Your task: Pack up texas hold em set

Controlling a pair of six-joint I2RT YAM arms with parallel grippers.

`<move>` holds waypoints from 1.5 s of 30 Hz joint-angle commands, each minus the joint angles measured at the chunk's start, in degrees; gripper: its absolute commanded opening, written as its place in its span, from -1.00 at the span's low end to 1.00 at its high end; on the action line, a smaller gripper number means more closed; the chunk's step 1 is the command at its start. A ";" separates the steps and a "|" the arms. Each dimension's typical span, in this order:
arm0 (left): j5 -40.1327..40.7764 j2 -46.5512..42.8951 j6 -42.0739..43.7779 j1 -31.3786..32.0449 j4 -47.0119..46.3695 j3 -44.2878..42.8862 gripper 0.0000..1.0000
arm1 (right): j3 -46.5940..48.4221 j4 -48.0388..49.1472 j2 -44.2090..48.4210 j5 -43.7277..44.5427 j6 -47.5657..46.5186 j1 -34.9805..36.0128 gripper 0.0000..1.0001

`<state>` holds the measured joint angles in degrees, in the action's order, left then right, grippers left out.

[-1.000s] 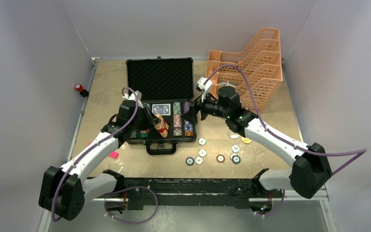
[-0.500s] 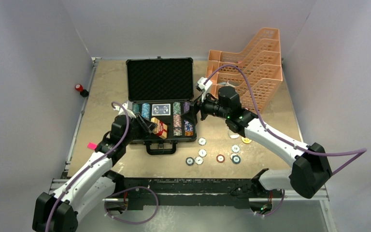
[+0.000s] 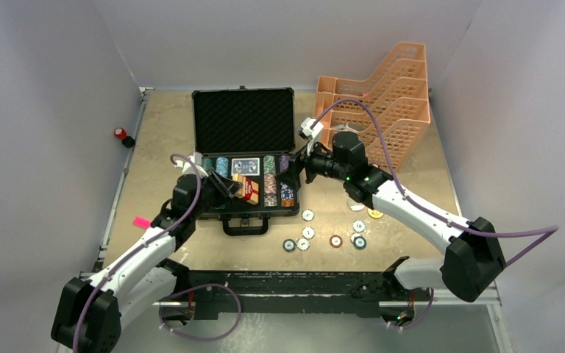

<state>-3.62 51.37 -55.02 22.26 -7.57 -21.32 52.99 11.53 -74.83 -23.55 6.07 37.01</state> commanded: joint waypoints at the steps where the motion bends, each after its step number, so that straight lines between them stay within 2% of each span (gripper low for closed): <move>1: -1.30 -0.08 -0.64 0.38 -6.60 2.40 -1.00 | -0.54 2.75 0.94 0.09 0.60 0.19 0.72; 7: -2.41 1.81 -2.03 0.46 -8.15 4.51 -1.00 | -0.35 2.27 1.19 0.71 0.70 0.21 0.71; 13: 2.65 -5.00 -3.08 0.56 1.61 3.05 -1.00 | -0.28 2.77 0.63 0.66 1.00 0.24 0.71; 18: 3.07 -6.76 -3.75 0.50 2.79 3.60 -1.00 | -0.23 3.24 0.26 0.41 1.05 0.18 0.71; 31: -4.26 5.64 -8.88 0.83 -15.82 6.98 -0.97 | -1.18 2.92 1.04 1.20 0.66 0.23 0.70; 34: -3.68 6.22 -7.32 0.86 -10.45 5.32 -0.50 | -1.07 3.19 0.72 1.39 0.30 0.18 0.70; 39: 5.42 3.15 0.36 0.88 10.46 -2.12 0.16 | -0.48 3.17 0.45 0.80 0.00 0.19 0.70; 41: 8.00 3.01 2.52 0.89 16.72 -5.65 0.25 | -0.98 3.88 0.64 -0.11 0.01 0.21 0.70; 45: 10.60 4.48 5.23 0.93 25.16 -10.95 0.29 | -1.45 4.86 0.27 -0.51 0.38 0.20 0.70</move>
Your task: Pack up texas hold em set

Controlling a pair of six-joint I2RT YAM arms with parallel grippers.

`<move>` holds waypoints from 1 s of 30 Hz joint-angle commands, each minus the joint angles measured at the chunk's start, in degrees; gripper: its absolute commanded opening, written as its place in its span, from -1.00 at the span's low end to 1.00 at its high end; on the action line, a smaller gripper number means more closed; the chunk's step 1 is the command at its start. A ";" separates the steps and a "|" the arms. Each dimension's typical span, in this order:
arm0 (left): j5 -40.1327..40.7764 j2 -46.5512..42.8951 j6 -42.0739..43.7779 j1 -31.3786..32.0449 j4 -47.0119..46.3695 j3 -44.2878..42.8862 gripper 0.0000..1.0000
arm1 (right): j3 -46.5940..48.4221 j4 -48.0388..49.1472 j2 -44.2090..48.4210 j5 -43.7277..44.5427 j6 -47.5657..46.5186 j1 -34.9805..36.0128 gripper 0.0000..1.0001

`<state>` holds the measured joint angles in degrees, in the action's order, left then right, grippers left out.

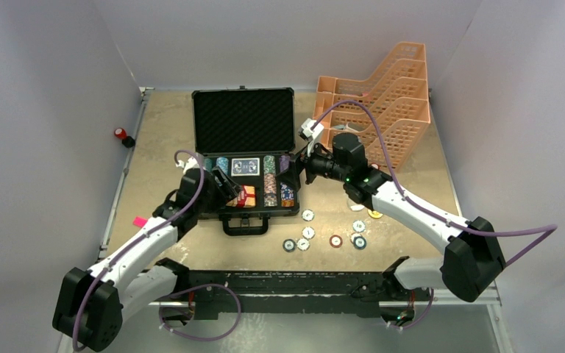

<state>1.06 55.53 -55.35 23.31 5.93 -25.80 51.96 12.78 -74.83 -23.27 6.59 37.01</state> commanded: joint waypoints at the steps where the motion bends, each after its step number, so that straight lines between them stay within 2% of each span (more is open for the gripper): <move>1: 6.23 0.63 5.94 -0.13 13.08 -7.40 0.30 | -0.38 3.66 0.15 -0.81 -0.05 0.22 0.70; 6: 6.35 2.76 7.21 -0.19 14.72 -10.14 0.30 | -0.52 4.10 0.11 -0.77 0.13 0.19 0.70; 12: 4.71 6.20 7.97 -0.14 13.18 -10.51 -0.18 | -0.53 3.75 0.16 -0.29 -0.24 0.19 0.70; 19: 1.79 9.13 8.14 -0.18 10.97 -10.14 -0.55 | -0.82 3.36 -0.03 0.19 -0.69 0.18 0.70; 26: -2.11 12.47 8.42 -0.14 8.91 -9.96 -0.75 | -0.86 3.02 -0.41 1.39 -0.45 0.16 0.70; 30: 0.00 13.32 7.96 -0.13 10.17 -9.97 -0.83 | -0.75 2.09 -0.49 2.79 -0.04 0.22 0.69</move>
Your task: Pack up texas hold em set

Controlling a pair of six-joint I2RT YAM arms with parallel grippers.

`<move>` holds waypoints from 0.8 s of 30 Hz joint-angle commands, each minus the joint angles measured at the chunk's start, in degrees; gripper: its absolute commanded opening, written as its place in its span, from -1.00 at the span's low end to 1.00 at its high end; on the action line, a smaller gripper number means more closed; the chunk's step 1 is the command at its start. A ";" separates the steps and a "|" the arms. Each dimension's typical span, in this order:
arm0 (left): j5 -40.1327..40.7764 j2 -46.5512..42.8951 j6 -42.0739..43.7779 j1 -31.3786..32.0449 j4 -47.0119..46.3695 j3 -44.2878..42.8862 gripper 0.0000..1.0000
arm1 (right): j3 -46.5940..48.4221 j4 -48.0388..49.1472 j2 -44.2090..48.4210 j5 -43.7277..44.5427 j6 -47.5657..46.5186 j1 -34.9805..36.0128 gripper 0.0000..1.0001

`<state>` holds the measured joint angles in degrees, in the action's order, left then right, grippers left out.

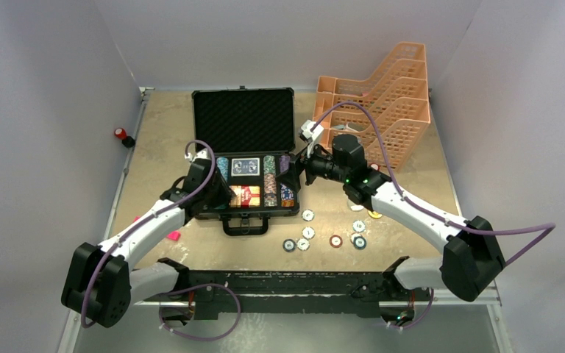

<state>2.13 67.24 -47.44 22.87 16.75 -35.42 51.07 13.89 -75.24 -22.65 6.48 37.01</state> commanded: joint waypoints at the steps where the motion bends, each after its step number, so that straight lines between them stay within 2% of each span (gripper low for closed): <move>1: 0.32 1.62 -0.42 0.26 0.04 -0.17 -0.87 | 0.17 0.90 -0.08 2.48 0.18 0.25 0.69; 5: 0.20 1.65 -0.87 0.36 -1.08 1.43 -0.89 | 0.24 1.13 -0.16 3.45 0.77 0.16 0.69; 7: 0.01 1.64 -0.10 0.33 -0.27 0.26 -0.81 | 0.58 0.78 -0.33 4.65 1.47 0.16 0.69; 10: 0.23 0.35 2.01 0.32 2.42 -3.18 -0.58 | 1.00 -0.41 -0.30 8.28 4.09 0.11 0.68; 11: 0.28 -0.18 2.61 0.34 3.14 -4.27 -0.47 | 0.91 -0.56 -0.20 12.17 5.29 0.14 0.68; 14: 0.33 -1.12 4.01 0.32 5.53 -7.46 -0.30 | 0.87 -1.54 0.08 20.83 8.50 0.05 0.69; 20: -0.23 -2.97 5.49 0.26 7.92 -11.32 -0.20 | 0.87 -6.58 0.09 36.37 15.87 -1.95 0.68; 24: -3.97 -7.05 8.43 0.33 4.28 -13.92 -0.15 | 0.66 -12.29 -1.19 46.37 20.75 -4.41 0.68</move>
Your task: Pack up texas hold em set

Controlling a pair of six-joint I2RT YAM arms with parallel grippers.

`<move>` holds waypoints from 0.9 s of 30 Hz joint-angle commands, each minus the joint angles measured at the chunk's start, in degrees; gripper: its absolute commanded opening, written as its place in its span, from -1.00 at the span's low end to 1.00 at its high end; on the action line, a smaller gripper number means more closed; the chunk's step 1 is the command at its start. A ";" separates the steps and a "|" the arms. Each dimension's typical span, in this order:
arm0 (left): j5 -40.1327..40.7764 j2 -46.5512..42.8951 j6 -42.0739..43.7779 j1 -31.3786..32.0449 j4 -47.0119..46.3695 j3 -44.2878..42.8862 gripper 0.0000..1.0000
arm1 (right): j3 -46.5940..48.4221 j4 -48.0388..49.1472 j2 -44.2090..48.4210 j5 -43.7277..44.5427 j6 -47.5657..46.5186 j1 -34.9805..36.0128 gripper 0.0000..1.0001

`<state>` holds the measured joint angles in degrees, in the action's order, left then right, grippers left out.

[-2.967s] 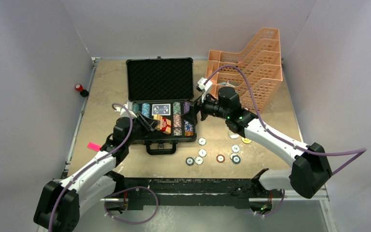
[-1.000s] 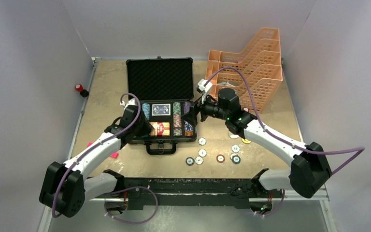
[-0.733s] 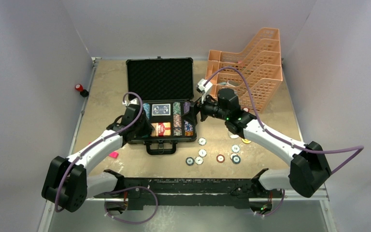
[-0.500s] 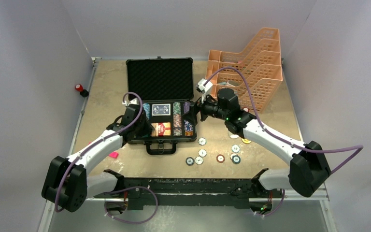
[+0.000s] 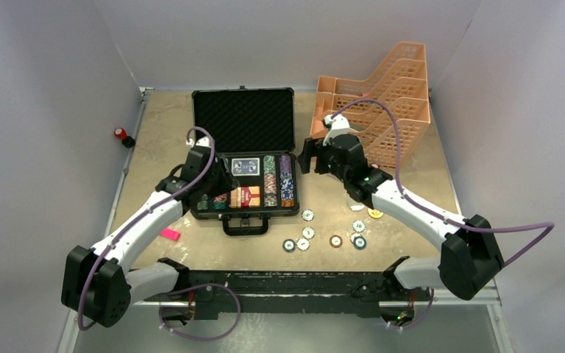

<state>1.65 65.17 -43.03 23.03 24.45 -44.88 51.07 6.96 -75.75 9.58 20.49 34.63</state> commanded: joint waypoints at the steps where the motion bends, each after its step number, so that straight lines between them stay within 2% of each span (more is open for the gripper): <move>1: -4.37 -6.35 4.67 0.18 -5.24 -4.84 -0.12 | 0.40 -6.30 -1.23 15.77 7.58 -2.51 0.68; 10: -5.60 -9.35 14.48 0.15 -11.67 -9.97 0.17 | -0.28 -8.22 -9.92 22.17 13.62 -3.35 0.83; 12: -5.54 -9.86 15.82 0.18 -12.90 -9.74 0.29 | -0.80 -6.85 -11.32 22.06 13.76 -3.40 0.84; 16: -4.04 -11.90 16.04 0.12 -16.91 -7.03 0.34 | -1.79 -4.18 -13.74 22.32 13.33 -3.58 0.85; 22: -1.67 -12.56 16.65 0.09 -16.98 -5.76 0.36 | -2.29 0.25 -17.31 20.48 10.98 -4.41 0.85; 27: -2.23 -12.28 16.16 0.09 -18.02 -4.80 0.37 | -2.19 1.38 -20.01 22.39 11.13 -5.13 0.84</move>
<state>-0.99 53.43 -27.83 23.03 10.46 -50.41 49.10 5.02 -94.78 29.04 31.86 30.22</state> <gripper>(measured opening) 0.684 0.924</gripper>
